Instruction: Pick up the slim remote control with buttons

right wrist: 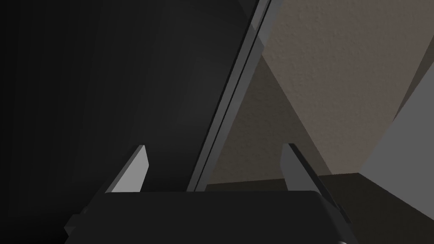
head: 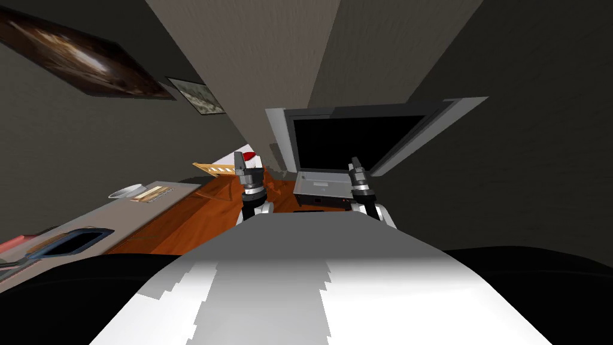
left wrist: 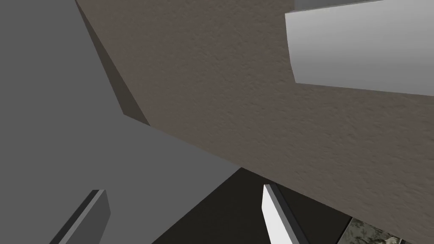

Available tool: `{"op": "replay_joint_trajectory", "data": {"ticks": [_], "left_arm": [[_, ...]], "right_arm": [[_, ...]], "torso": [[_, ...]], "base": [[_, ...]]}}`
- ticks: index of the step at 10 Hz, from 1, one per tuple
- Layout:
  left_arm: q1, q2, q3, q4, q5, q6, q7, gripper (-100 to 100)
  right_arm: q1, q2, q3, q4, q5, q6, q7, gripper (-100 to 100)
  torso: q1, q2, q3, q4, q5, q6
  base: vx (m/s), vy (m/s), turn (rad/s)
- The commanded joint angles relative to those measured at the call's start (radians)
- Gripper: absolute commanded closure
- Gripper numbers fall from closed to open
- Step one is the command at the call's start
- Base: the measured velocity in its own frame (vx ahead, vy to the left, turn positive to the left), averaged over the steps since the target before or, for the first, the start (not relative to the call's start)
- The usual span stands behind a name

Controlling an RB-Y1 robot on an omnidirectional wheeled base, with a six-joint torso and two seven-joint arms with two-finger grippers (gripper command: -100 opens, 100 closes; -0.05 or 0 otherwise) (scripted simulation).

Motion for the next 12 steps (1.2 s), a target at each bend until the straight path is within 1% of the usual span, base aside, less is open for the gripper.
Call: {"op": "replay_joint_trajectory", "data": {"ticks": [1,2,3,4,5,6,7,8,9,10,11,12], "left_arm": [[0.0,0.0,0.0,0.0,0.0,0.0,0.0,0],[0.0,0.0,0.0,0.0,0.0,0.0,0.0,0],[0.0,0.0,0.0,0.0,0.0,0.0,0.0,0],[0.0,0.0,0.0,0.0,0.0,0.0,0.0,0],[0.0,0.0,0.0,0.0,0.0,0.0,0.0,0],[0.0,0.0,0.0,0.0,0.0,0.0,0.0,0],[0.0,0.0,0.0,0.0,0.0,0.0,0.0,0],[0.0,0.0,0.0,0.0,0.0,0.0,0.0,0],[0.0,0.0,0.0,0.0,0.0,0.0,0.0,0],[0.0,0.0,0.0,0.0,0.0,0.0,0.0,0],[0.0,0.0,0.0,0.0,0.0,0.0,0.0,0],[0.0,0.0,0.0,0.0,0.0,0.0,0.0,0]], "right_arm": [[0.001,-0.007,-0.007,0.003,0.029,0.007,0.001,-100],[-0.002,-0.026,-0.023,0.017,0.069,0.02,0.001,-100],[-0.002,-0.026,-0.023,0.017,0.079,0.02,0.001,-100],[-0.004,-0.044,-0.038,0.032,0.119,0.033,0.0,-100],[-0.004,-0.044,-0.038,0.032,0.132,0.033,0.0,-100],[-0.005,-0.063,-0.052,0.05,0.168,0.045,-0.004,-100],[-0.005,-0.063,-0.052,0.05,0.187,0.045,-0.004,-100],[-0.006,-0.083,-0.065,0.071,0.222,0.056,-0.009,-100],[-0.006,-0.083,-0.065,0.071,0.243,0.056,-0.009,-100],[-0.005,-0.104,-0.075,0.095,0.278,0.067,-0.016,-100],[-0.005,-0.104,-0.075,0.095,0.301,0.067,-0.016,-100],[-0.005,-0.126,-0.083,0.121,0.334,0.077,-0.025,-100]], "torso": [[0.0,0.0,0.0,0.0,0.0,0.0],[0.0,0.0,0.0,0.0,0.0,0.001],[0.001,0.0,0.0,0.0,0.0,0.0],[0.0,0.0,0.0,0.0,0.0,0.0],[0.0,0.0,0.0,0.0,0.0,0.0],[0.0,0.0,0.0,0.0,0.0,0.0],[0.0,0.0,0.0,0.0,0.0,0.0],[0.0,0.0,0.0,0.0,0.0,0.001],[0.001,-0.001,-0.001,0.0,0.0,0.0],[0.0,-0.001,-0.001,0.0,0.0,0.001],[0.0,-0.001,0.0,0.0,0.0,0.0],[-0.001,0.0,0.0,0.0,0.0,0.001]], "base": [[-0.017,0.043,0.067],[-0.016,0.064,0.161],[-0.01,0.049,0.09],[-0.012,0.056,0.158],[-0.013,0.048,0.106],[-0.016,0.053,0.209],[-0.01,0.045,0.104],[0.0,0.068,0.231],[0.004,0.047,0.099],[-0.01,0.059,0.233],[-0.006,0.041,0.126],[0.008,0.046,0.243]]}}
